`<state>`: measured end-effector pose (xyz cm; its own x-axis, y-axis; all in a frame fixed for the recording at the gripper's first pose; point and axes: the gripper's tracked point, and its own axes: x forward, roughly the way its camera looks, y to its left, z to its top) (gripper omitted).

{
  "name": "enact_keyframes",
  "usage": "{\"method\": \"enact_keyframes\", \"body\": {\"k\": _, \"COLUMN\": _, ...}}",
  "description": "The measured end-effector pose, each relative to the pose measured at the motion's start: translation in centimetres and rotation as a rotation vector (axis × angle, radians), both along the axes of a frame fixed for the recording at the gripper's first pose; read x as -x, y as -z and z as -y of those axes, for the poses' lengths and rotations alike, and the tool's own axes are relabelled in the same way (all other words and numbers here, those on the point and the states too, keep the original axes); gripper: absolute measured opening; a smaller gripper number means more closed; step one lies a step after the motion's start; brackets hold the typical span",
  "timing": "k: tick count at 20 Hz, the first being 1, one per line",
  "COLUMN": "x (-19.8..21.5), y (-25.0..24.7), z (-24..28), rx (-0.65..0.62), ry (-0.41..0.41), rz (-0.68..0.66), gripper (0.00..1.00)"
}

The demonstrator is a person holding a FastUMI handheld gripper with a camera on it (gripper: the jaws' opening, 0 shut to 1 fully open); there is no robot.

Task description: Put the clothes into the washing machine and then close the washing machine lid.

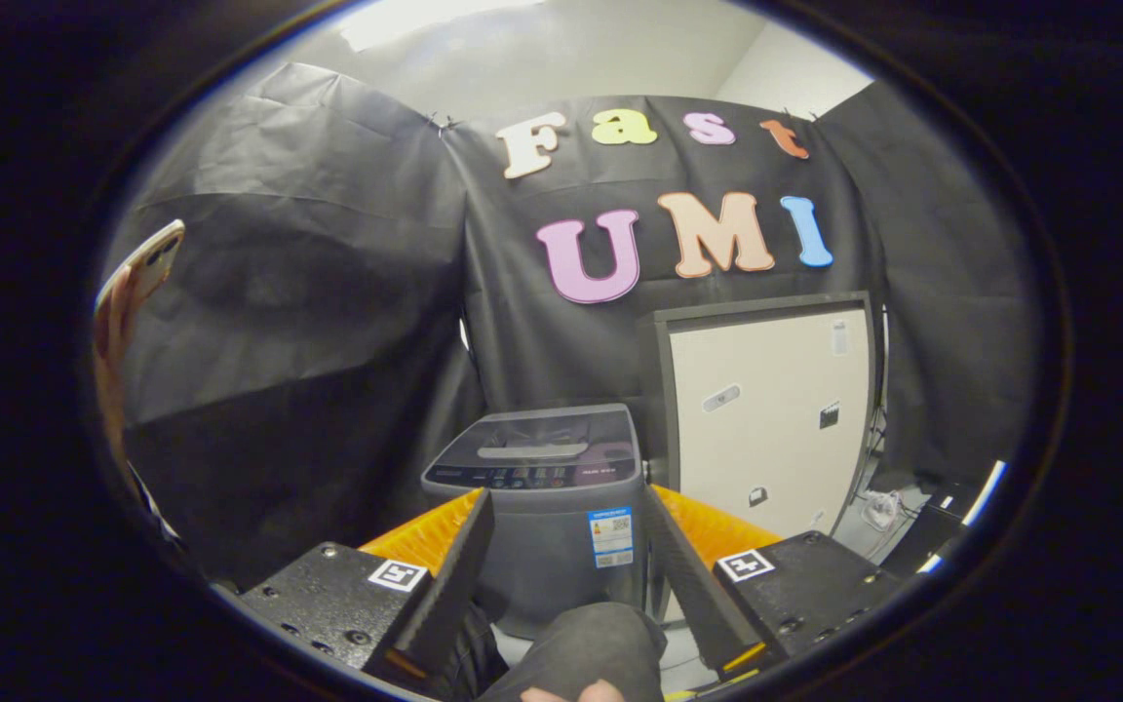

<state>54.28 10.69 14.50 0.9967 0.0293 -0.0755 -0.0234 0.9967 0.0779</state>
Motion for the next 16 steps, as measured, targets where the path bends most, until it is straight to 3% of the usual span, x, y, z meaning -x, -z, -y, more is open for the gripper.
{"method": "enact_keyframes", "body": {"k": 16, "x": -0.10, "y": 0.51, "z": -0.38, "rx": -0.005, "ry": -0.006, "rz": -0.020, "gripper": 0.93}}
